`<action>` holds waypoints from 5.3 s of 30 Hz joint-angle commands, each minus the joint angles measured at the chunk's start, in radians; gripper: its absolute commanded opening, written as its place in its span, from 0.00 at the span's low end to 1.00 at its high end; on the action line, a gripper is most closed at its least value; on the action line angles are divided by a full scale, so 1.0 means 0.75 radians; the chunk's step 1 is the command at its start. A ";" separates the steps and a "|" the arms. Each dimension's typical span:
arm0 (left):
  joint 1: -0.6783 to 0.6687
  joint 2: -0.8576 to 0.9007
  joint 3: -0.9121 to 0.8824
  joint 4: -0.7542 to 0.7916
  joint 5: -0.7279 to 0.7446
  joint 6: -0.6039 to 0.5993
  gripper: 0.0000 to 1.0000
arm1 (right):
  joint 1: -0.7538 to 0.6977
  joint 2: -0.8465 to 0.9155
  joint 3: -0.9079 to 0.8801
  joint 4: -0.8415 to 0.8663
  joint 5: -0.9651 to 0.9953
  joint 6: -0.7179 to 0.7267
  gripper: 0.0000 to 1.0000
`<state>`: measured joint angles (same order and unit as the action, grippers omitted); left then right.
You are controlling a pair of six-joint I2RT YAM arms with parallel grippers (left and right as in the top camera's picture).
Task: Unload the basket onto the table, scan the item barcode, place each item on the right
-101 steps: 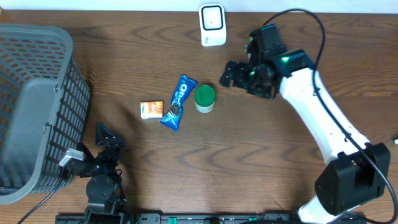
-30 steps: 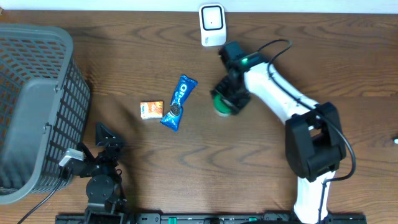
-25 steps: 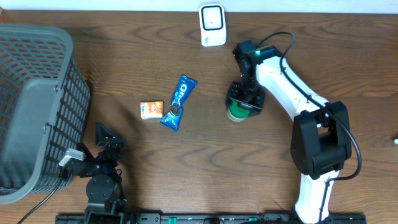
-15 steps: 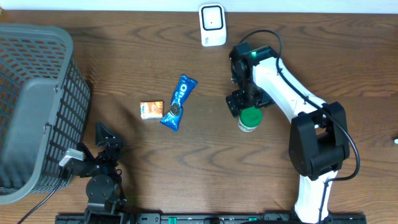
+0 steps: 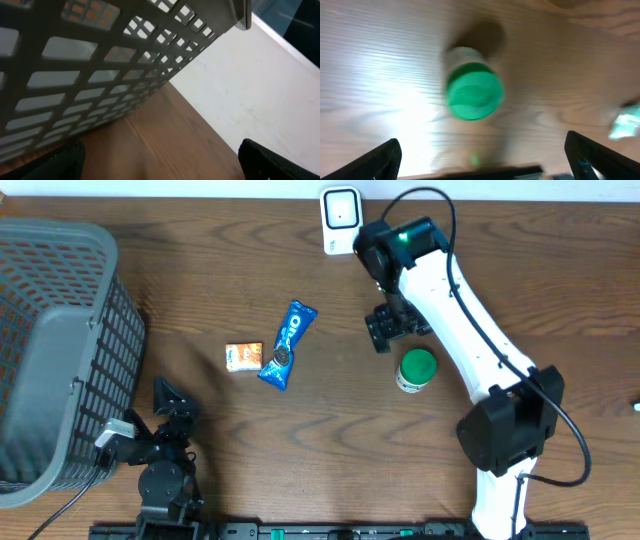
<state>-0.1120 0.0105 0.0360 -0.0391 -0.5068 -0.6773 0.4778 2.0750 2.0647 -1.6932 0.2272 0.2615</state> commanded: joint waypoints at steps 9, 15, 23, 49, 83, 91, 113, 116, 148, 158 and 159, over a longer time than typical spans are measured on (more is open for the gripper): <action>0.007 -0.005 -0.023 -0.042 -0.008 0.009 0.98 | -0.038 -0.059 -0.006 -0.007 -0.383 1.241 0.99; 0.007 -0.005 -0.023 -0.042 -0.008 0.008 0.98 | -0.045 -0.059 -0.091 -0.007 -0.382 1.960 0.99; 0.007 -0.005 -0.023 -0.042 -0.008 0.008 0.98 | -0.033 -0.059 -0.230 -0.007 -0.311 2.363 0.99; 0.007 -0.005 -0.023 -0.042 -0.008 0.009 0.98 | -0.148 -0.058 -0.755 0.593 -0.207 2.213 0.99; 0.007 -0.005 -0.023 -0.042 -0.008 0.009 0.98 | -0.251 -0.144 -0.451 0.561 -1.062 0.394 0.49; 0.007 -0.005 -0.023 -0.042 -0.008 0.009 0.98 | -0.274 -0.146 -0.389 0.452 -1.189 0.303 0.51; 0.007 -0.005 -0.023 -0.042 -0.008 0.009 0.97 | -0.245 -0.145 -0.244 1.372 -0.379 0.247 0.42; 0.007 -0.005 -0.023 -0.042 -0.008 0.009 0.98 | -0.221 -0.145 -0.270 1.556 -0.177 0.243 0.42; 0.007 -0.005 -0.023 -0.042 -0.008 0.009 0.98 | -0.041 0.446 -0.293 2.733 0.196 -0.089 0.53; 0.007 -0.005 -0.023 -0.042 -0.008 0.008 0.98 | -0.026 0.045 -0.292 2.162 0.277 -0.091 0.52; 0.007 -0.005 -0.023 -0.042 -0.008 0.009 0.98 | -0.032 -0.012 -0.292 2.049 0.300 -0.080 0.51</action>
<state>-0.1120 0.0105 0.0360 -0.0387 -0.5072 -0.6765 0.4679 2.2696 1.8236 -0.0837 0.3820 0.2039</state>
